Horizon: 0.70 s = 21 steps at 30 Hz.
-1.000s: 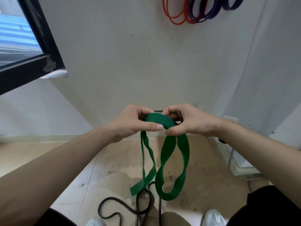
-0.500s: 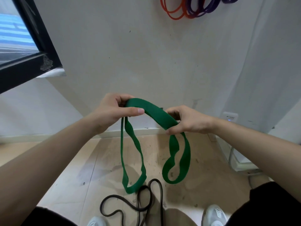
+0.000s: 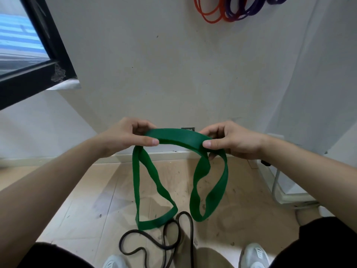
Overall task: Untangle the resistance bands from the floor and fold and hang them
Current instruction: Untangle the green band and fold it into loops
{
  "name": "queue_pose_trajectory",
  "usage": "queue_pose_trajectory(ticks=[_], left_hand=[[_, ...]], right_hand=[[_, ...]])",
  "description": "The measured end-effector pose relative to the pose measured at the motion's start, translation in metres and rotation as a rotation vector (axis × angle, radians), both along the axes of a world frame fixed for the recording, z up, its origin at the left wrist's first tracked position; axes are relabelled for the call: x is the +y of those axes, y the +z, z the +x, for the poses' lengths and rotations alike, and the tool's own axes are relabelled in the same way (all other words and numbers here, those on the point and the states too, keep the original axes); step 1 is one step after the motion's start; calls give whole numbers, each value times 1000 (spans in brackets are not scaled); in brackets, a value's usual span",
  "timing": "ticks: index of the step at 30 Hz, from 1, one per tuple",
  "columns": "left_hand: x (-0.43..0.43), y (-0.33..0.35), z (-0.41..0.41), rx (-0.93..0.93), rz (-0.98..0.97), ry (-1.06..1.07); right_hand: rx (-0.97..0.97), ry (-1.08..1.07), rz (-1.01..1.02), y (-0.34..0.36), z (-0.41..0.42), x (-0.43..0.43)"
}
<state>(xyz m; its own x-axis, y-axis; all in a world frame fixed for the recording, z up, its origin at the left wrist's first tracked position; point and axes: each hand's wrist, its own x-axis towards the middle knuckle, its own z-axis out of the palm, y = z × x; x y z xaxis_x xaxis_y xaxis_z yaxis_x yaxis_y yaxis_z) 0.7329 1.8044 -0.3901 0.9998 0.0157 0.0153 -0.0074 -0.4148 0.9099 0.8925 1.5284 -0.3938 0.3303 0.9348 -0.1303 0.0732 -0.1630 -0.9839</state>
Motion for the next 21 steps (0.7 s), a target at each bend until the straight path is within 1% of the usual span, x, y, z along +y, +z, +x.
queue_pose_trajectory(ticks=[4,7,9,12,18,21], left_hand=[[-10,-5,-1,78,57,-58],[-25,-5,1,69,15,-88],[-41,-2,4,33,-32,-98],[-64,3,10,-52,-108,-39],[-71,6,14,-151,-19,11],[-73,6,15,-223,43,44]], right_hand=[[57,-48,50,4,-4,1],[81,-62,100,5,-7,3],[94,-71,132,4,-11,6],[86,-66,158,1,-16,12],[97,-126,169,-1,-12,13],[102,-120,159,-4,-11,15]])
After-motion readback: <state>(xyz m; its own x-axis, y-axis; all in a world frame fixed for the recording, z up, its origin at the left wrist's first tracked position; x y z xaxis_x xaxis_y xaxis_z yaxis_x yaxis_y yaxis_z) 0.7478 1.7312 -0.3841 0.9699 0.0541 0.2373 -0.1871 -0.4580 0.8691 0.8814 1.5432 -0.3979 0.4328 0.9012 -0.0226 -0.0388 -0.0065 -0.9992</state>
